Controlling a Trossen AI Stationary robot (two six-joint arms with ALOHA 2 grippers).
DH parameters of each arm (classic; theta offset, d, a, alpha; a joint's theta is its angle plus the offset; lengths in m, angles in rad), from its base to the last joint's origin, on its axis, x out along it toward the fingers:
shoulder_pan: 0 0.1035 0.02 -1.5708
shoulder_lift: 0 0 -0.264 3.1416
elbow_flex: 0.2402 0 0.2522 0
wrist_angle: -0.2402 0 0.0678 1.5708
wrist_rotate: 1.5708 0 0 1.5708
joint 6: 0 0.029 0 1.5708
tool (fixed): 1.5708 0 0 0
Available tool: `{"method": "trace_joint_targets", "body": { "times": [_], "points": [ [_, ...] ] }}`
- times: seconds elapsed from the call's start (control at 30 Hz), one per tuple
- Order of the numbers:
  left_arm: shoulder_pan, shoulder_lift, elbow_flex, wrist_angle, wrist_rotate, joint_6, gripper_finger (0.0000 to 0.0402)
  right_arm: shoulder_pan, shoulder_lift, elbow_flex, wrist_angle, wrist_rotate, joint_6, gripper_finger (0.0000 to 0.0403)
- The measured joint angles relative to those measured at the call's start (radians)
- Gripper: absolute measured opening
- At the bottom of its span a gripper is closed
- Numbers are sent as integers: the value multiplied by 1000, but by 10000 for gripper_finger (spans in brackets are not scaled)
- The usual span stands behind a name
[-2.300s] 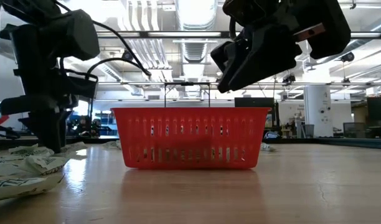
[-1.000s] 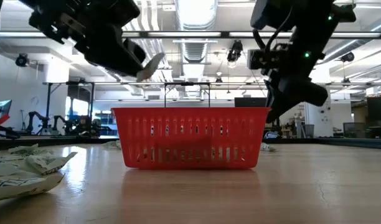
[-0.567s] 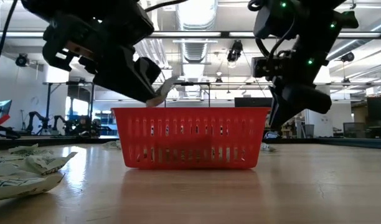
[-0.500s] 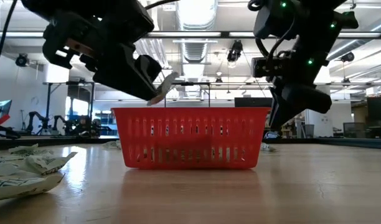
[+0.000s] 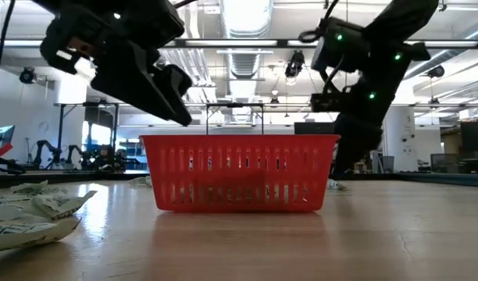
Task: Pick and place Stevia / Truvia into bins
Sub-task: Put the white stevia packet into the red bin
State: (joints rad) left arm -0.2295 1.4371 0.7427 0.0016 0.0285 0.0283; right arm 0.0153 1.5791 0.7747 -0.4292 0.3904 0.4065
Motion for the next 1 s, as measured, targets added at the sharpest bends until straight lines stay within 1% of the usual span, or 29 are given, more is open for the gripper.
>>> {"method": "trace_joint_targets", "body": {
  "times": [0.13,0.3,0.47,0.7,0.8,0.87,1.0],
  "points": [
    [0,-51,-1,-80,-29,-48,162,-29,0,-7,14,-4,59,163],
    [0,-113,-10,-126,-64,-79,162,-33,12,-27,116,-79,60,173],
    [-1,-158,-17,-164,-81,-104,162,-46,15,-42,133,-83,88,170],
    [-2,-167,-18,-169,-96,-127,162,-64,15,-66,125,-78,118,157],
    [-2,-167,-18,-174,-97,-127,162,-64,15,-66,124,-78,112,146],
    [-2,-167,-18,-173,-98,-127,162,-64,15,-66,123,-78,95,132],
    [-2,-167,-18,-173,-98,-127,162,-64,15,-63,123,-78,55,83]
  ]
}}
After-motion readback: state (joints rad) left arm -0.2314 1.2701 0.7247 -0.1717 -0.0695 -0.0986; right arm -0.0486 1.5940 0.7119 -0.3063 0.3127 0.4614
